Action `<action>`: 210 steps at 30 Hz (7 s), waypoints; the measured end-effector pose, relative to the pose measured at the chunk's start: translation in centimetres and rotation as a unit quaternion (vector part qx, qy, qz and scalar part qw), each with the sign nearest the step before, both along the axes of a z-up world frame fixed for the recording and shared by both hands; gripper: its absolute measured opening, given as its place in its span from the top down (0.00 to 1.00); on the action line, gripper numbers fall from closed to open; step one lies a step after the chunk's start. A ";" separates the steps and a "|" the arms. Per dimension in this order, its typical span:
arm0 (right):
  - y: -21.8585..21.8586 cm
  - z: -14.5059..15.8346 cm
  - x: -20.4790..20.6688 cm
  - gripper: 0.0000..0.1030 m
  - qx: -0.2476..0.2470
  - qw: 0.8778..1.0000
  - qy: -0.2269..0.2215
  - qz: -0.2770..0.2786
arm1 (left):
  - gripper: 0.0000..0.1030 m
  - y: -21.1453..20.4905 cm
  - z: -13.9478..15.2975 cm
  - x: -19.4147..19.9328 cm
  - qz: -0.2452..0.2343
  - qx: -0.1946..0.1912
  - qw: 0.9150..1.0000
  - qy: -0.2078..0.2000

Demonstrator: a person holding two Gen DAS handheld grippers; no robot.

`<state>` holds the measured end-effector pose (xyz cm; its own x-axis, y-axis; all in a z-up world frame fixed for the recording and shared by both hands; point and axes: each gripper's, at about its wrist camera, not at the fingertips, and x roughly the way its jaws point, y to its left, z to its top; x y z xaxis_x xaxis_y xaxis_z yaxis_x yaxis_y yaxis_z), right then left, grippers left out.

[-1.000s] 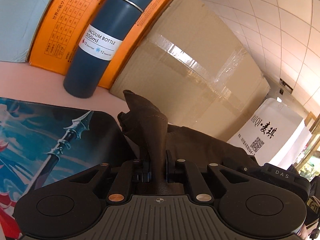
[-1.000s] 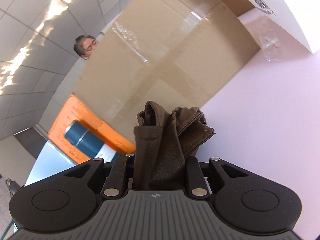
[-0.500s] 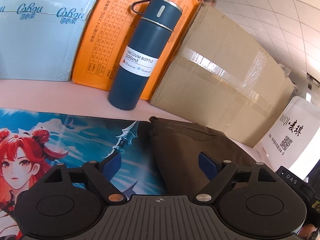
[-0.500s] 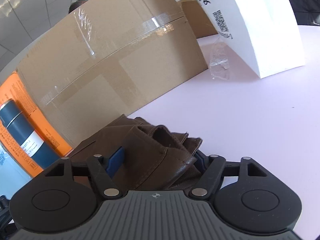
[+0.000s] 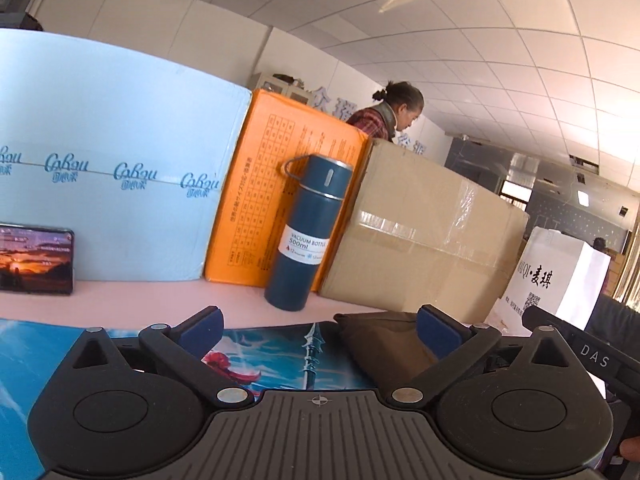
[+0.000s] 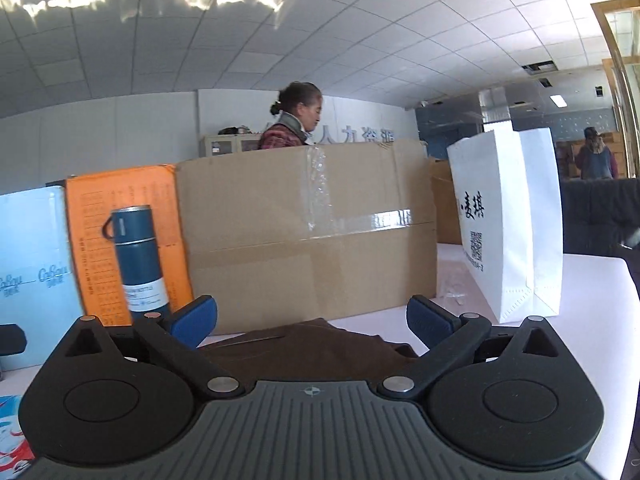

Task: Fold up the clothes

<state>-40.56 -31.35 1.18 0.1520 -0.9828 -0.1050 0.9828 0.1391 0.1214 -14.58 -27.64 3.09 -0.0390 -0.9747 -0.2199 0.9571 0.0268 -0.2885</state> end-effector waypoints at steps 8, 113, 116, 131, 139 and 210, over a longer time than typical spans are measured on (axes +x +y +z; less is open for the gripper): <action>6.2 0.0 5.7 0.00 0.074 0.993 -0.087 -0.005 | 0.00 4.7 -0.1 3.0 0.011 -0.055 0.996 -0.074; 4.6 -6.4 10.9 0.00 0.157 0.958 0.003 -0.239 | 0.00 2.0 -4.4 2.3 -0.037 -0.024 0.989 -0.139; 4.5 -6.4 10.9 0.00 0.157 0.958 0.003 -0.238 | 0.00 2.0 -4.4 2.4 -0.037 -0.024 0.989 -0.139; 4.5 -6.4 10.9 0.00 0.159 0.959 0.001 -0.235 | 0.00 2.0 -4.5 2.4 -0.037 -0.024 0.989 -0.140; 4.5 -6.4 10.9 0.00 0.160 0.959 0.000 -0.232 | 0.00 2.0 -4.4 2.4 -0.038 -0.024 0.989 -0.140; 4.4 -6.5 10.9 0.00 0.162 0.959 0.002 -0.232 | 0.00 2.1 -4.4 2.1 -0.041 -0.027 0.988 -0.147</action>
<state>-29.62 -26.93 -5.31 -0.2946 -0.8603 -0.4160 0.9304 -0.3575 0.0804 -12.49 -25.52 -1.35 -0.0599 -0.9816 -0.1815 0.9981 -0.0616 0.0034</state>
